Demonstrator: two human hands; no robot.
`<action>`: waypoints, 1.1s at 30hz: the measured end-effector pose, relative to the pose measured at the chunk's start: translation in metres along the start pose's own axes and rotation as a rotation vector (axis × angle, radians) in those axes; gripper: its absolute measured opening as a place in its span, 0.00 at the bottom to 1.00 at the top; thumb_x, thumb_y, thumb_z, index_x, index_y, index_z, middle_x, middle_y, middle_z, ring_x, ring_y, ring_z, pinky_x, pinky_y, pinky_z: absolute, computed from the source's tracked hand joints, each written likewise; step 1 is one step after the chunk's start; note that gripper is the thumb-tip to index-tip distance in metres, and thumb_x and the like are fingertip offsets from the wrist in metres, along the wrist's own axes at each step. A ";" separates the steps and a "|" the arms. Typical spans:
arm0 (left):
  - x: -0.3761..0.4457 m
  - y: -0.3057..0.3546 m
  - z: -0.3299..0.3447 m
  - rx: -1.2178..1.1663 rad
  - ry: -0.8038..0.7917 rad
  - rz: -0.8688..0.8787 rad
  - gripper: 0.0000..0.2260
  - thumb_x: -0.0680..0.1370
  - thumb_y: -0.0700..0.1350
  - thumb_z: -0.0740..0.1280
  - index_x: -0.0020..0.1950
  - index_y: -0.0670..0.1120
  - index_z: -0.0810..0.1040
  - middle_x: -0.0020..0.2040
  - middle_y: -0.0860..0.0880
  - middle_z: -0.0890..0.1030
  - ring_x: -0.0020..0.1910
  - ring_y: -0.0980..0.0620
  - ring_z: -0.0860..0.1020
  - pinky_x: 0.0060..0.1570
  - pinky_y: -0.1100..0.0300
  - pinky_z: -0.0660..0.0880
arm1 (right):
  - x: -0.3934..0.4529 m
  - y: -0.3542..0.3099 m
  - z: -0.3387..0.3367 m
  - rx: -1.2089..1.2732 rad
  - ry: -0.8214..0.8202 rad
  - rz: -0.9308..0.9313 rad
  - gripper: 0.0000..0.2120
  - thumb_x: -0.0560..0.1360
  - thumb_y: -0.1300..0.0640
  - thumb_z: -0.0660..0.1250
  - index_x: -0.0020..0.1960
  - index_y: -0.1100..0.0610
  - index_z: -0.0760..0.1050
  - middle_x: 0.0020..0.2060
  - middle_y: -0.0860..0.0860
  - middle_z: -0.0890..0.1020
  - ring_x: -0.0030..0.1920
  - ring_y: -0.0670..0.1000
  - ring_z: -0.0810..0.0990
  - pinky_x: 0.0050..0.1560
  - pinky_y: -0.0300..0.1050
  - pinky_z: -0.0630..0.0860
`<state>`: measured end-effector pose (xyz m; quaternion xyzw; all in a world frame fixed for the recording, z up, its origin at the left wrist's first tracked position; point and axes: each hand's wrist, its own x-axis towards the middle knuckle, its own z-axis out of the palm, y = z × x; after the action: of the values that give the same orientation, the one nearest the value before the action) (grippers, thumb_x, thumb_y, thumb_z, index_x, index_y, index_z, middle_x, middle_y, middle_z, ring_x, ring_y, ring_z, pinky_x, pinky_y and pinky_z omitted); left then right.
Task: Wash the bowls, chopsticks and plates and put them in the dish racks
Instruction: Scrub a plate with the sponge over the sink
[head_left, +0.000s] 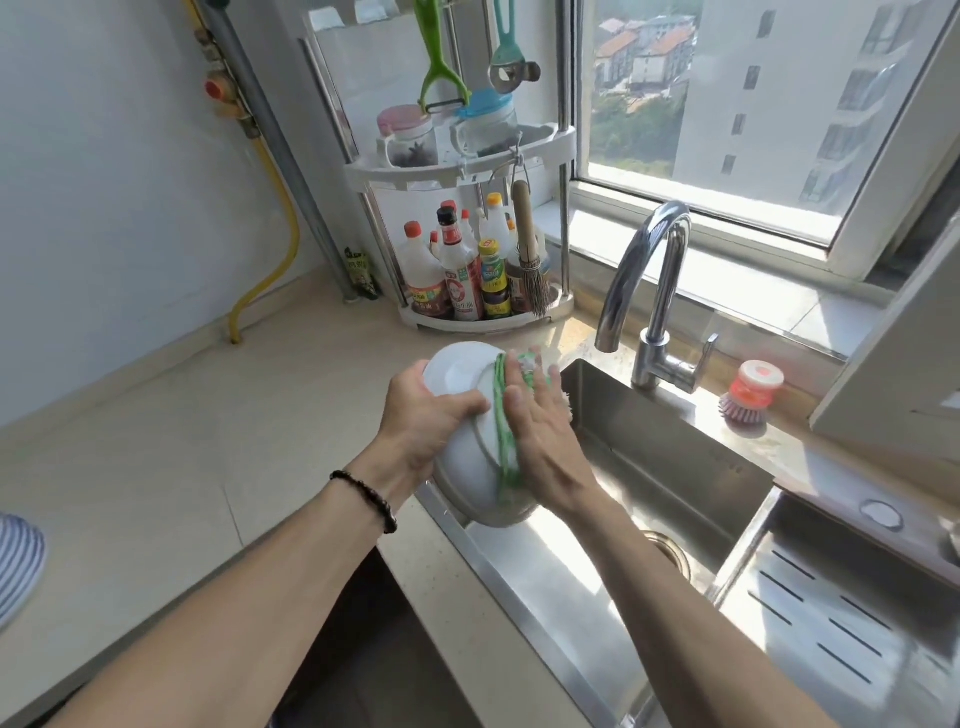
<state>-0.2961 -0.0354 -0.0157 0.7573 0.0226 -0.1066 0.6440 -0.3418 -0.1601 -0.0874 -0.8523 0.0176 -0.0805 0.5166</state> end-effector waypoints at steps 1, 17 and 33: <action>0.000 0.001 0.000 -0.030 0.011 -0.003 0.16 0.69 0.29 0.74 0.52 0.43 0.78 0.51 0.41 0.83 0.46 0.45 0.83 0.41 0.54 0.81 | -0.003 -0.005 0.002 -0.019 -0.014 -0.032 0.45 0.67 0.21 0.29 0.79 0.40 0.41 0.80 0.43 0.37 0.78 0.45 0.31 0.77 0.46 0.33; 0.000 0.007 0.017 -0.196 0.405 0.021 0.18 0.70 0.35 0.74 0.56 0.43 0.75 0.46 0.48 0.80 0.38 0.55 0.79 0.28 0.65 0.75 | -0.020 -0.002 0.017 0.074 0.096 0.043 0.28 0.82 0.39 0.44 0.79 0.43 0.60 0.80 0.48 0.54 0.80 0.50 0.48 0.80 0.57 0.49; -0.019 -0.005 -0.005 0.006 -0.082 -0.009 0.22 0.68 0.27 0.73 0.56 0.47 0.77 0.53 0.42 0.83 0.53 0.43 0.82 0.52 0.47 0.81 | 0.011 0.025 -0.004 0.387 0.277 0.373 0.22 0.82 0.41 0.43 0.52 0.48 0.73 0.59 0.55 0.78 0.61 0.57 0.74 0.65 0.58 0.69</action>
<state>-0.3151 -0.0275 -0.0160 0.7541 -0.0008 -0.1402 0.6416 -0.3305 -0.1764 -0.1060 -0.7010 0.2285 -0.1018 0.6679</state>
